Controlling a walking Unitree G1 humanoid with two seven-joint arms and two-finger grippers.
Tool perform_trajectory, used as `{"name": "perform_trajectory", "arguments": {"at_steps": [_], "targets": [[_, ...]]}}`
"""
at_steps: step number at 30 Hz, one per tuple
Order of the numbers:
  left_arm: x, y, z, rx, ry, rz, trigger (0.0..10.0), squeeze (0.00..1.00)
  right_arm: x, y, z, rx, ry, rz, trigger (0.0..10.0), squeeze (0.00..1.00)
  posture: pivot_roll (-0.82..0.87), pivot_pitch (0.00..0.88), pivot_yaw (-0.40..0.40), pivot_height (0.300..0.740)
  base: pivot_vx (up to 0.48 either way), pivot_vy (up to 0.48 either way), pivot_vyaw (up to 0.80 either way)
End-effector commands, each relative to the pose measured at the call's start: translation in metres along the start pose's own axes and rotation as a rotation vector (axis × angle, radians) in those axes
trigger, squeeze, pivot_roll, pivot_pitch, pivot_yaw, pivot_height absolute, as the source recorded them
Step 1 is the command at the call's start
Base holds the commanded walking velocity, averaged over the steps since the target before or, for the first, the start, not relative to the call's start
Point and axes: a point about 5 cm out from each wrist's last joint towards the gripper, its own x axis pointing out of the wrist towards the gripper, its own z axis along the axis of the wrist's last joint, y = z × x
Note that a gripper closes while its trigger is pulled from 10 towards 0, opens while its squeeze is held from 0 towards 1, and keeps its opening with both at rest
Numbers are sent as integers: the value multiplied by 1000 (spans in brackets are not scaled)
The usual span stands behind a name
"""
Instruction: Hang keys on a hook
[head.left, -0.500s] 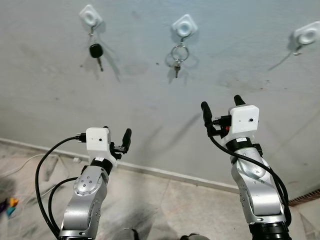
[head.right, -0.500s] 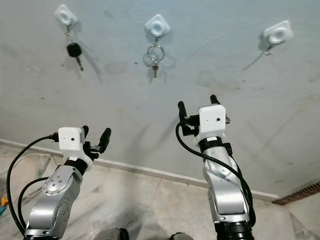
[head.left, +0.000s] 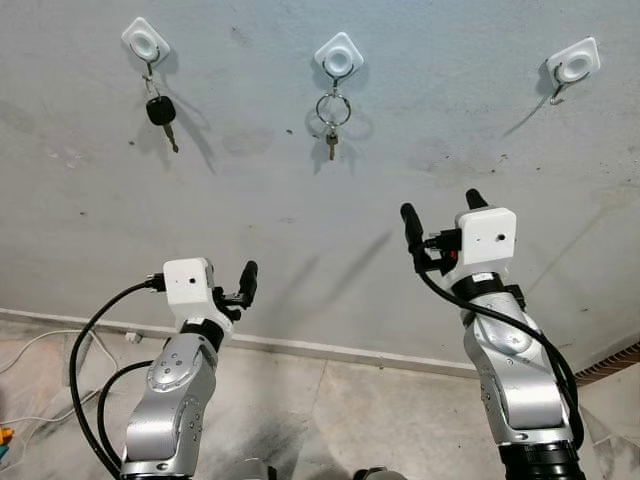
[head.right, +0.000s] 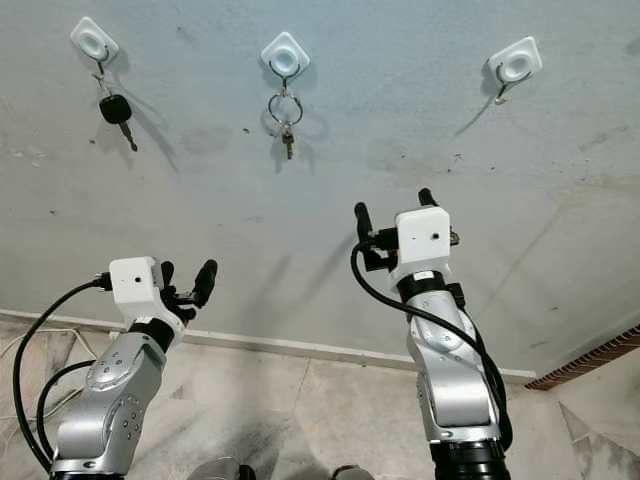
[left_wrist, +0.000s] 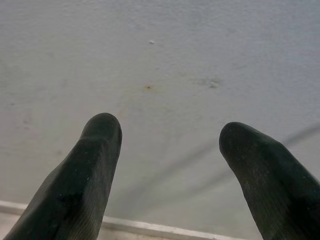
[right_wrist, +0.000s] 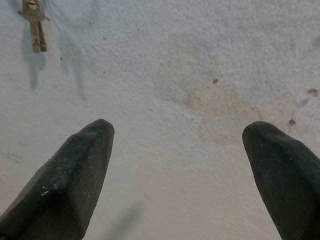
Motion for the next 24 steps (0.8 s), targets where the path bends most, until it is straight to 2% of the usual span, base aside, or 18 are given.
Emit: {"name": "perform_trajectory", "arguments": {"at_steps": [1,3,9,24], "targets": [[-2,1,-2,4,19,-4,10000,0,-1,1,6,10,-19,4,10000,0,28,139,17,740,0,0,-800],[-2,-5,-9,-4,71,-55,10000,0,-1,0,6,11,-17,4,10000,0,30,138,12,740,0,0,-800],[-2,-12,-10,27,81,-84,10000,0,0,1,6,12,-17,9,10000,0,29,138,10,740,0,0,-800],[-2,-10,-10,4,89,-80,10000,0,-1,0,6,17,-13,2,10000,0,18,149,14,740,0,0,-790]]}}
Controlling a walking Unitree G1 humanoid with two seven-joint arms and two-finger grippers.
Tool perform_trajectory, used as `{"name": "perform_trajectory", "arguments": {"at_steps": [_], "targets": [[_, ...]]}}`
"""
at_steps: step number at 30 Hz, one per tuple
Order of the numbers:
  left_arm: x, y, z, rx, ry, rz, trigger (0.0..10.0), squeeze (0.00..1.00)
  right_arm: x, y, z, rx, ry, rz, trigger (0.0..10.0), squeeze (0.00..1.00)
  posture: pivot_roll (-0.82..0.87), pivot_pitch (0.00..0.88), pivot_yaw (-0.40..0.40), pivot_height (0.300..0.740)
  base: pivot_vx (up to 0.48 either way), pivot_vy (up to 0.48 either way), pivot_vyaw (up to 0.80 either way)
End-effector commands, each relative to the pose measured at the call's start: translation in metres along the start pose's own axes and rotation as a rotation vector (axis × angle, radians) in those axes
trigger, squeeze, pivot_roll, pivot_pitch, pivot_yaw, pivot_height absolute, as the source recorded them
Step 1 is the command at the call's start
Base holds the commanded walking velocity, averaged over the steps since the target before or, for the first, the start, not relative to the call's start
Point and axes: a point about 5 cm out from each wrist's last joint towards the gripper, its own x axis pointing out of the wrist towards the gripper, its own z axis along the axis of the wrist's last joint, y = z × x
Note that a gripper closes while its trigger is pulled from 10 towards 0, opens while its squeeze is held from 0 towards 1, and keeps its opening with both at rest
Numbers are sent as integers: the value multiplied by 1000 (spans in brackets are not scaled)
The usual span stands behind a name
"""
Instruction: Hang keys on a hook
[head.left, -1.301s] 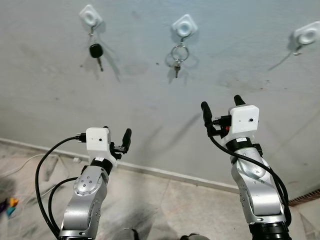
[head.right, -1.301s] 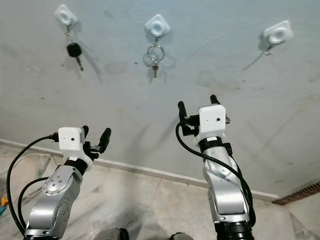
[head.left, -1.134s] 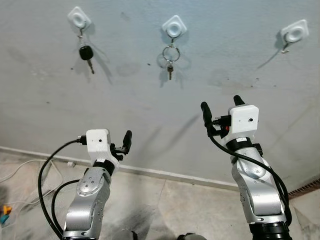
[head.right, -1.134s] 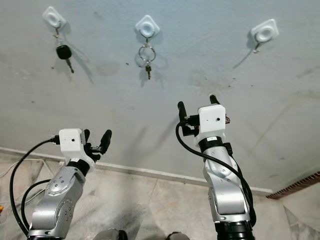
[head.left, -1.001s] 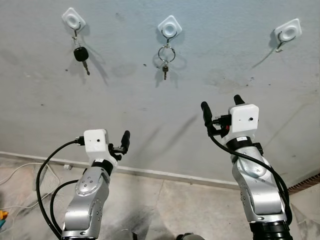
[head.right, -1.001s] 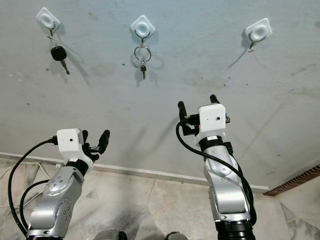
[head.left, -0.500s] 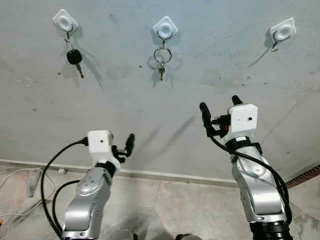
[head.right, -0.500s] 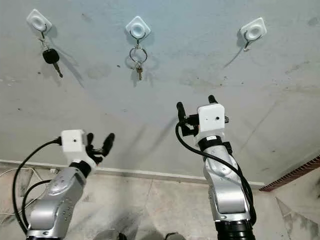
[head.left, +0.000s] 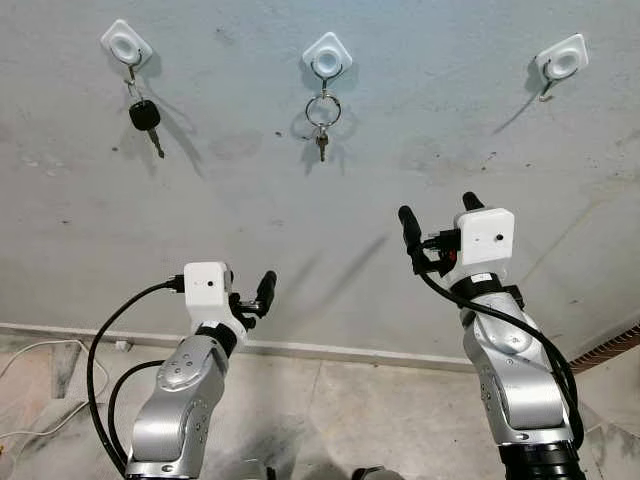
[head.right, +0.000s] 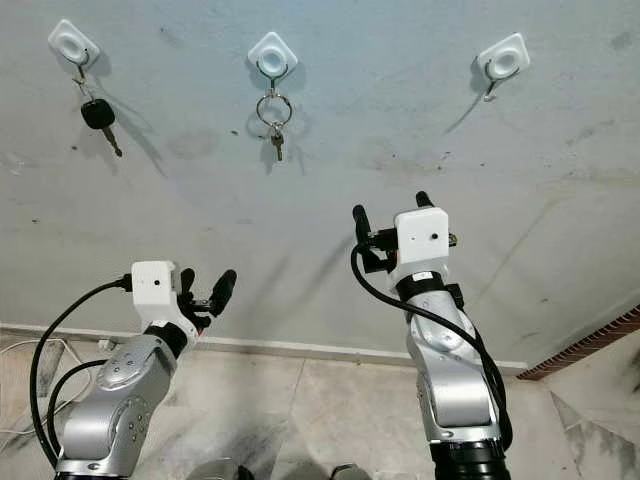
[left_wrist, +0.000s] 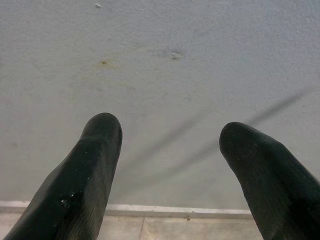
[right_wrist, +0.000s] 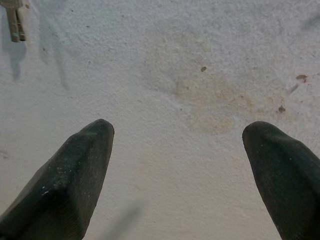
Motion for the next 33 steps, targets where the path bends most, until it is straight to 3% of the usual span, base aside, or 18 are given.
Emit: {"name": "perform_trajectory", "arguments": {"at_steps": [1,13,33], "targets": [[-2,2,0,4,6,3,10000,0,-2,1,8,3,-39,4,10000,0,16,148,16,740,0,0,0],[-1,2,1,13,3,6,10000,0,-2,1,10,-6,-44,6,10000,0,16,153,18,740,0,0,0],[-2,3,0,15,11,21,10000,0,-1,1,10,-8,-46,5,10000,0,15,155,17,740,-308,0,0]]}}
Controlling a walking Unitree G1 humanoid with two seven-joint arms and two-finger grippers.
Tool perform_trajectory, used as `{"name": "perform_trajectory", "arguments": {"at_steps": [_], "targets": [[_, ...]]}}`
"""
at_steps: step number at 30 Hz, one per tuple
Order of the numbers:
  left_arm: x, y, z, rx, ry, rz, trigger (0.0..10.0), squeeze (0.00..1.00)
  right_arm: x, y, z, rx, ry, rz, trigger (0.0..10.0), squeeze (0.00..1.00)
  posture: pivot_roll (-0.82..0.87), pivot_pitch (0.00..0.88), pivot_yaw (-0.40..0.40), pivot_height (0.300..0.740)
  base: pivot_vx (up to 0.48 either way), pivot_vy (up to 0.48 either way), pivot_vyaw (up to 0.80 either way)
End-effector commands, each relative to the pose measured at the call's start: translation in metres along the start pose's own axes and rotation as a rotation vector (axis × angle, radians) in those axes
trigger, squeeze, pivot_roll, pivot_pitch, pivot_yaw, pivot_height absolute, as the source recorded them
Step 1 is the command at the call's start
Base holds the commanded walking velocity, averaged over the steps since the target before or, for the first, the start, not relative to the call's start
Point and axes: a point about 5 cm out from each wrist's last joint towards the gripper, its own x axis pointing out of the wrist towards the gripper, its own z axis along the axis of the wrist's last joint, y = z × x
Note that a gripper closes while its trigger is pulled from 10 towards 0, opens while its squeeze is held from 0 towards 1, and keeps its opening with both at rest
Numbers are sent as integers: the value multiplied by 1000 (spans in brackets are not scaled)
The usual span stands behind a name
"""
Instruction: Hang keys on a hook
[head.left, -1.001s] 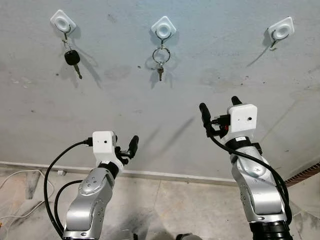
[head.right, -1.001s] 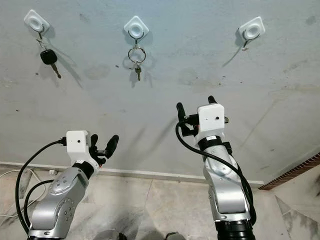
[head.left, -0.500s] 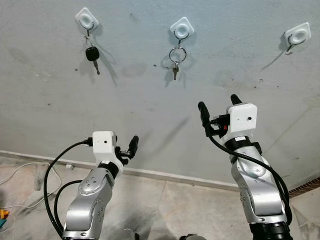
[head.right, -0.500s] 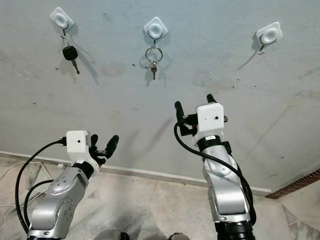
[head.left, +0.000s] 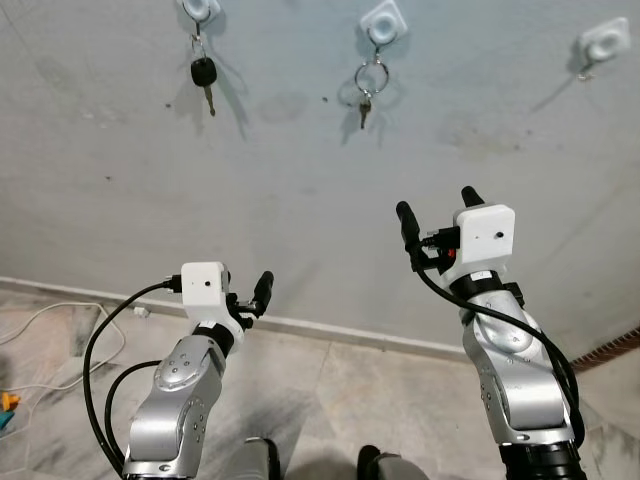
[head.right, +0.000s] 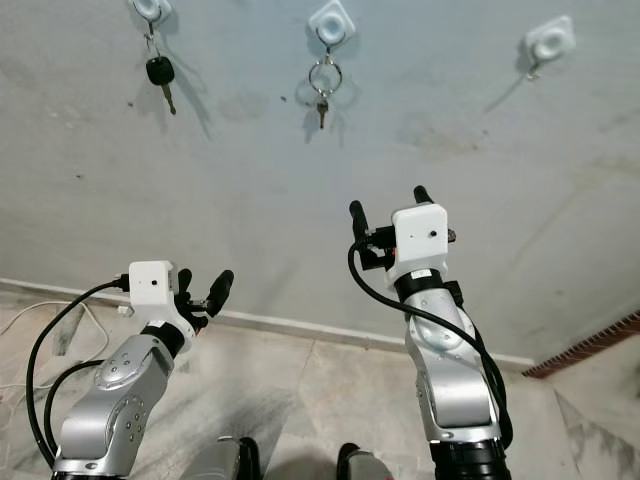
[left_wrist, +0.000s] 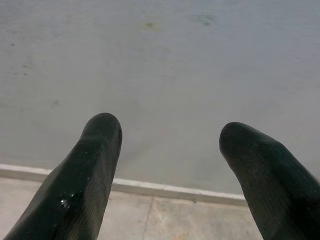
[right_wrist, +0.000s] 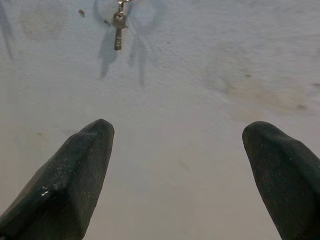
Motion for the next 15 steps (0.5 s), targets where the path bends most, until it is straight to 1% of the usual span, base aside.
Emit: {"name": "perform_trajectory", "arguments": {"at_steps": [1,15], "targets": [[-2,2,-1,4,9,13,10000,0,-1,-2,3,-1,-15,-7,10000,0,13,155,17,740,-330,0,0],[-1,0,-2,4,15,6,10000,0,-1,-3,4,-2,-17,-14,10000,0,10,156,20,740,-330,0,0]]}}
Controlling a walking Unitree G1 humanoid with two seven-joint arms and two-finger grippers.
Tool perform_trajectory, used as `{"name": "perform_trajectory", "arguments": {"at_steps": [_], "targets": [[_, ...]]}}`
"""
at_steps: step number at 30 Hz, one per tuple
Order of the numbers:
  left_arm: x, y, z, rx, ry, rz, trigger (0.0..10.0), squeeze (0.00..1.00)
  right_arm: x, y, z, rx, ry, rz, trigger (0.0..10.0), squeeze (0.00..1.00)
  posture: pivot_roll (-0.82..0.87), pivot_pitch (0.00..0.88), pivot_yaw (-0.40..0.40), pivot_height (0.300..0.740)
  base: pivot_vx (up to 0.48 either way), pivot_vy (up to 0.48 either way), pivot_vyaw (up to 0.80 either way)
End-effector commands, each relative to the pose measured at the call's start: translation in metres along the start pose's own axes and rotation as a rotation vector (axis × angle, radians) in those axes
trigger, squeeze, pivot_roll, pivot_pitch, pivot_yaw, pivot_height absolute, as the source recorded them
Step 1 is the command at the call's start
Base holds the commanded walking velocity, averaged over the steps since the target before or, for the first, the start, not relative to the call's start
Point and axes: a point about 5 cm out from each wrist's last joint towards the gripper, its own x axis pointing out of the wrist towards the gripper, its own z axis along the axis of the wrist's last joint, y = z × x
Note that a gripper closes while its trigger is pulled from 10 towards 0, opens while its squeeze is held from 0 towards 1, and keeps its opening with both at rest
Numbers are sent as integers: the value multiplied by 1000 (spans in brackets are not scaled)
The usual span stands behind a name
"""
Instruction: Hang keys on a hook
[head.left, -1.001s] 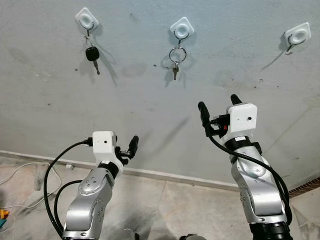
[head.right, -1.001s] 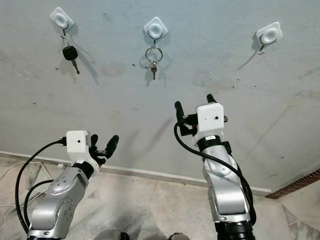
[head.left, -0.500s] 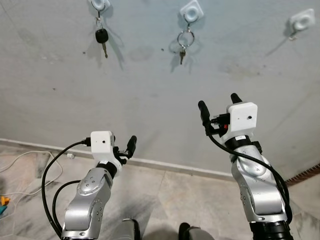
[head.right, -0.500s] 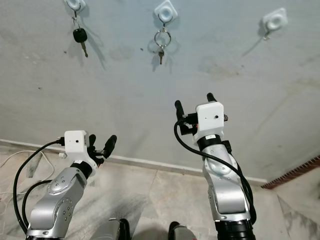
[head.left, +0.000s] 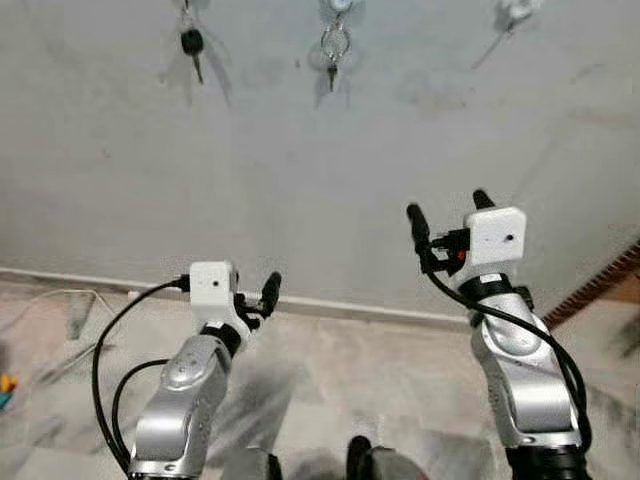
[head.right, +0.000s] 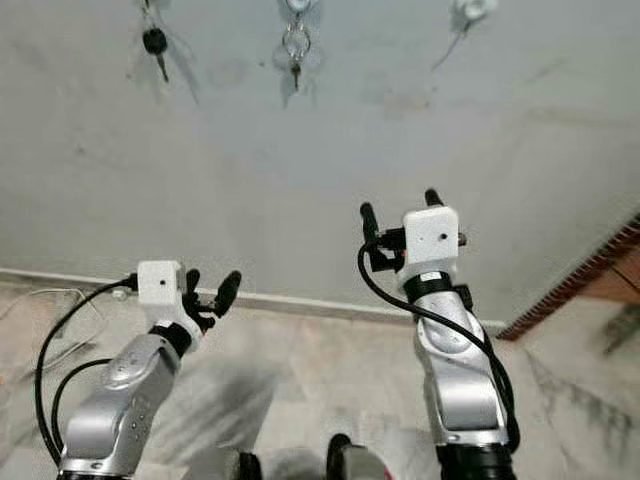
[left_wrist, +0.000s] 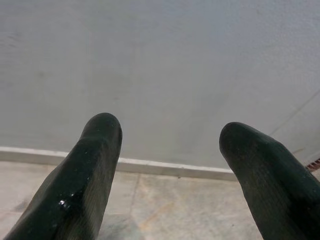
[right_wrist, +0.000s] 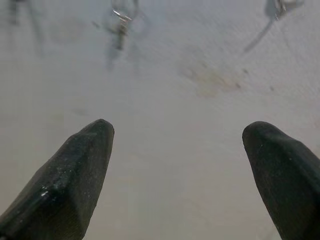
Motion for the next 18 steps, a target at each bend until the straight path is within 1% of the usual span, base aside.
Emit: {"name": "perform_trajectory", "arguments": {"at_steps": [1,18], "targets": [[-2,1,-1,2,7,12,10000,0,0,-2,4,-4,-17,-8,10000,0,10,156,20,740,-330,0,0],[-1,1,-2,6,13,6,10000,0,-1,-2,3,-6,-10,-7,10000,0,6,152,16,740,-330,0,0]]}}
